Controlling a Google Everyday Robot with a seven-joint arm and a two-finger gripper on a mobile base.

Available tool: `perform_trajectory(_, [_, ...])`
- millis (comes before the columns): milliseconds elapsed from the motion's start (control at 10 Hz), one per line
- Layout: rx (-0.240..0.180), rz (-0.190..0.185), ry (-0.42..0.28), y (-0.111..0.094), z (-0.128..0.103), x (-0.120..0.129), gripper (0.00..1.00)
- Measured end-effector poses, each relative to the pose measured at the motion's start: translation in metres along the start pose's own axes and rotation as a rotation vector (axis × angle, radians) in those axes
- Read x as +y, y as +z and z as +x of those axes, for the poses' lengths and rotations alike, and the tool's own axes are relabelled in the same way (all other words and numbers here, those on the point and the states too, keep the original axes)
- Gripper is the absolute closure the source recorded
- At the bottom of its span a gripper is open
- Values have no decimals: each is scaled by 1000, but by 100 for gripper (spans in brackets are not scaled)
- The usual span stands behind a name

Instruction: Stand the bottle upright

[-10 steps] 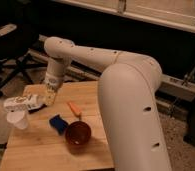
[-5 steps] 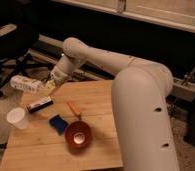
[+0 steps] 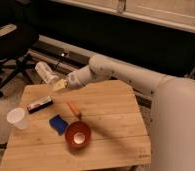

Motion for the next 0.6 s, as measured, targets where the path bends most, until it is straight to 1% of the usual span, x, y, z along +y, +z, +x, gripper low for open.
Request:
perform_trajectory(100, [-57, -26, 25, -3, 1, 0, 88])
perform_trajectory(300, [-176, -94, 53, -9, 2, 2, 88])
perform_trajectory(400, [-227, -119, 62, -13, 1, 4, 88])
perform_trajectory(500, [-240, -125, 64, -14, 0, 4, 88])
perform_trajectory(600, [-241, -126, 64, -13, 0, 5, 88])
